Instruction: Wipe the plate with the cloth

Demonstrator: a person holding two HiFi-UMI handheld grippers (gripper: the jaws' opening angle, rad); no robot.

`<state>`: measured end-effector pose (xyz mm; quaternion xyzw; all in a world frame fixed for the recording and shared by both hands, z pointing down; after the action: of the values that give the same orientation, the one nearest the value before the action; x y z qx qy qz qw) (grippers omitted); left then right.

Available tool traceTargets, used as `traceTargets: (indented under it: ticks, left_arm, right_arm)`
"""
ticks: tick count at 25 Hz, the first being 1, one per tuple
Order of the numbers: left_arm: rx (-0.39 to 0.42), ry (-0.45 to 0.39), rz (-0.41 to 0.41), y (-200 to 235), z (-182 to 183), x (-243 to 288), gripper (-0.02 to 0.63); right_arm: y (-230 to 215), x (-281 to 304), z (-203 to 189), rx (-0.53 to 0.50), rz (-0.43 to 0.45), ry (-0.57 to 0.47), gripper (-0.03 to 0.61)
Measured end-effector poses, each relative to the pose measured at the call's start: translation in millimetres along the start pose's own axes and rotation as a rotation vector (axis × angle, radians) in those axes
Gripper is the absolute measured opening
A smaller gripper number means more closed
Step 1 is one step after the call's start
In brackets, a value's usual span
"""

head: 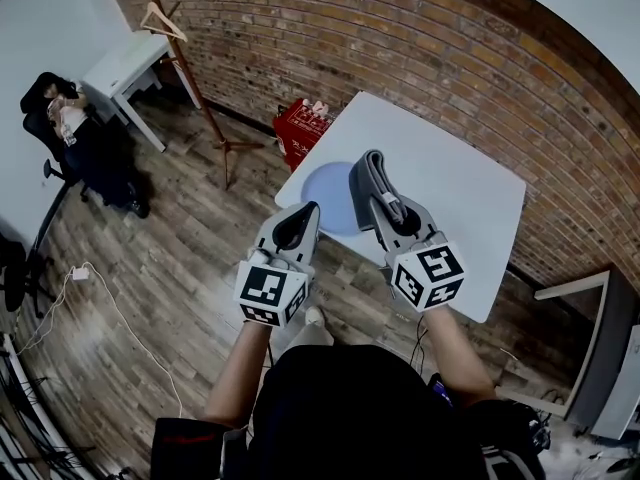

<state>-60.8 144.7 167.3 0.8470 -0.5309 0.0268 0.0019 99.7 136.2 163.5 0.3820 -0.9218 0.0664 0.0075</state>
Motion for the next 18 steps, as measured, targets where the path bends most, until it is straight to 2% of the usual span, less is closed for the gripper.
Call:
traceTargets:
  ticks: [18]
  left_arm:
    - [-0.020,0.061,-0.086,88.5,-11.8,71.4,0.017]
  right_arm:
    - [-27.7,108.1,4.6,-0.001,-0.052,0.048,0.051]
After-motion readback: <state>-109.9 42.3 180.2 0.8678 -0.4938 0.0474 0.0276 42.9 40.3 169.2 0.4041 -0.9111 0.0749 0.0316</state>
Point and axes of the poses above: the fingertips, and each gripper's own axes: x forward along the fingers, y to its left, z out of its top, the point moved 5 cm from there along -x, backward along the fingers, and after that the axes turned 11 degrees about z, right-handed, at the moved point
